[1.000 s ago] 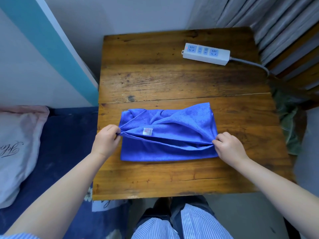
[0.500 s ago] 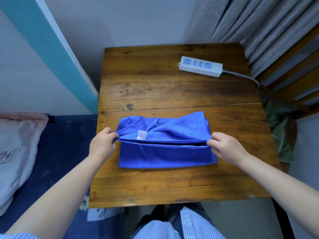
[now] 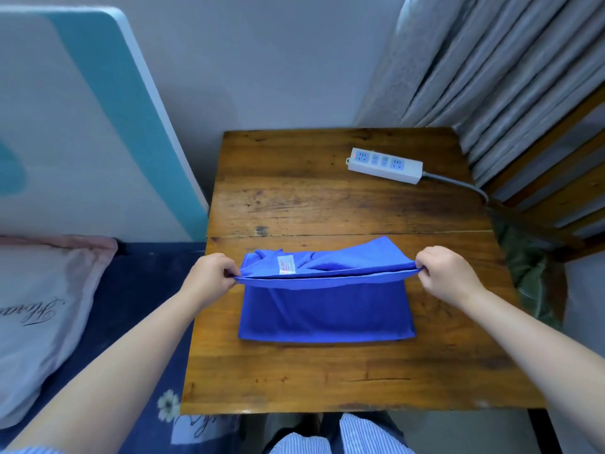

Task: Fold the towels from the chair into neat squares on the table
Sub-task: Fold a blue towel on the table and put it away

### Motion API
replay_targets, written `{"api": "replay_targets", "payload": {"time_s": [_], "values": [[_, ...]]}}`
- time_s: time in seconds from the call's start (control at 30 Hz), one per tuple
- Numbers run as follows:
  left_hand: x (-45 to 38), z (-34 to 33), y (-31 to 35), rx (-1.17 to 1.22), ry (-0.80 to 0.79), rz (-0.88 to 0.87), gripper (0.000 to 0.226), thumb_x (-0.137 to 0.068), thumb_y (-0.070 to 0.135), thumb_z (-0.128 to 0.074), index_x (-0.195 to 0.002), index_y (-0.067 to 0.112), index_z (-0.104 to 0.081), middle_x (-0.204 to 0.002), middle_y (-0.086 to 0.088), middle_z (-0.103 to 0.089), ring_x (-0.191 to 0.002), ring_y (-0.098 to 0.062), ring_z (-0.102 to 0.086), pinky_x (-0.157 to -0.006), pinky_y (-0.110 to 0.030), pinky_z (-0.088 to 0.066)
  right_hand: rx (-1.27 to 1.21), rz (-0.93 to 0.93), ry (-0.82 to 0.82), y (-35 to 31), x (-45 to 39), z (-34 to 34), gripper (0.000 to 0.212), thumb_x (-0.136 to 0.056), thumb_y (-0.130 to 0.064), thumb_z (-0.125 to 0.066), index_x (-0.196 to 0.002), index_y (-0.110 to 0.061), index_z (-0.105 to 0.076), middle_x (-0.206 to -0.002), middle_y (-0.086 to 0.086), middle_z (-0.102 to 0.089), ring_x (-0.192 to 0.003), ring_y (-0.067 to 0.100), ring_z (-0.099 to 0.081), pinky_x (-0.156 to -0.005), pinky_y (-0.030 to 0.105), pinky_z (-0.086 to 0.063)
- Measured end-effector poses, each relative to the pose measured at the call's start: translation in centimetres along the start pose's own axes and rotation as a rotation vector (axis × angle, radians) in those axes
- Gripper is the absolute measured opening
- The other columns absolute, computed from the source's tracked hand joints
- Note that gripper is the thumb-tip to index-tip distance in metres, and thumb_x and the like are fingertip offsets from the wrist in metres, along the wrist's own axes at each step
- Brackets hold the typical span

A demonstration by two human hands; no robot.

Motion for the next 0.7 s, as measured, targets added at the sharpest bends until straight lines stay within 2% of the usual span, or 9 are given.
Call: {"api": "replay_targets", "payload": {"time_s": [0.07,0.17,0.27,0.4,0.43,0.5,0.53,0.6,0.7], "values": [[-0.4,2.2,0.2,0.061,0.065,0.085,0.008,-0.079,0.001,-0.064,-0.082,0.003,-0.071,-0.081,-0.005,-0.061,-0.082,-0.020,-0.054,-0.075,-0.029,-0.044,-0.009,-0.070,0.036,0.1,-1.4,1.9,0.022,-0.055,0.015,-0.068,-0.052,-0.002,-0.055,-0.052,0.015,-0.058,-0.052,0.035,-0.057,-0.044,0.024,-0.030],[-1.1,7.0,1.6,0.155,0.202,0.128,0.014,-0.077,-0.003,-0.060,-0.073,0.009,-0.067,-0.073,-0.006,-0.059,-0.075,-0.022,-0.053,-0.068,-0.027,-0.040,-0.054,-0.200,0.104,0.5,-4.5,6.6,0.018,-0.067,0.011,-0.055,-0.065,-0.005,-0.048,-0.072,0.023,-0.060,-0.074,0.038,-0.056,-0.054,0.031,-0.030],[-1.0,13.0,3.9,0.216,0.383,0.109,0.015,-0.078,-0.004,-0.056,-0.078,0.006,-0.068,-0.074,-0.008,-0.058,-0.077,-0.025,-0.052,-0.068,-0.026,-0.036,-0.055,-0.194,0.202,-0.3,-7.0,12.8,0.012,-0.070,0.005,-0.047,-0.075,-0.002,-0.056,-0.082,0.025,-0.062,-0.084,0.038,-0.057,-0.060,0.036,-0.040],[0.1,20.7,7.7,0.328,0.619,-0.048,0.024,-0.080,-0.009,-0.052,-0.095,-0.003,-0.070,-0.091,-0.018,-0.070,-0.089,-0.029,-0.062,-0.079,-0.025,-0.045,0.008,0.011,0.489,-3.1,-8.3,21.5,0.042,-0.062,-0.015,-0.030,-0.057,0.003,-0.067,-0.057,0.023,-0.060,-0.061,0.040,-0.061,-0.051,0.037,-0.051],[0.4,22.4,8.5,0.401,0.625,-0.102,0.025,-0.082,-0.011,-0.051,-0.094,-0.002,-0.070,-0.088,-0.013,-0.073,-0.084,-0.023,-0.064,-0.074,-0.018,-0.045,0.006,-0.003,0.529,-3.1,-8.7,23.7,0.043,-0.062,-0.014,-0.029,-0.058,0.005,-0.068,-0.058,0.025,-0.061,-0.063,0.041,-0.061,-0.053,0.038,-0.051],[0.4,24.3,10.0,0.618,0.474,-0.185,0.024,-0.087,-0.011,-0.050,-0.086,0.004,-0.068,-0.059,0.010,-0.070,-0.056,0.003,-0.058,-0.050,-0.003,-0.038,-0.054,-0.101,0.611,-2.2,-9.1,27.8,0.040,-0.060,-0.009,-0.033,-0.066,0.009,-0.068,-0.069,0.030,-0.063,-0.075,0.043,-0.060,-0.063,0.038,-0.048],[0.6,24.7,10.5,0.700,0.365,-0.204,0.025,-0.089,-0.009,-0.050,-0.080,0.008,-0.065,-0.048,0.014,-0.064,-0.046,0.005,-0.053,-0.043,-0.002,-0.033,-0.098,-0.138,0.633,-1.8,-9.0,29.3,0.042,-0.060,-0.009,-0.033,-0.069,0.010,-0.068,-0.073,0.031,-0.064,-0.081,0.042,-0.059,-0.067,0.036,-0.046],[1.3,25.2,10.7,0.746,0.219,-0.220,0.027,-0.092,-0.004,-0.049,-0.077,0.014,-0.062,-0.043,0.013,-0.060,-0.041,0.005,-0.050,-0.039,-0.004,-0.029,-0.104,-0.130,0.606,-2.0,-8.9,30.5,0.045,-0.059,-0.012,-0.031,-0.072,0.011,-0.067,-0.079,0.031,-0.063,-0.086,0.040,-0.058,-0.068,0.034,-0.040],[1.9,24.7,9.7,0.701,0.172,-0.163,0.025,-0.094,-0.001,-0.048,-0.078,0.013,-0.062,-0.042,0.012,-0.060,-0.040,0.007,-0.051,-0.037,-0.003,-0.029,-0.085,-0.074,0.482,-2.8,-8.6,29.3,0.044,-0.057,-0.013,-0.031,-0.068,0.010,-0.065,-0.079,0.029,-0.064,-0.085,0.038,-0.058,-0.067,0.031,-0.037]]}}
Point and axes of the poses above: each hand's wrist, its own x-axis away from the middle knuckle, its own z-axis out of the back of the hand, y = z × x, the point moved 10 cm from there along -x, towards the middle knuckle
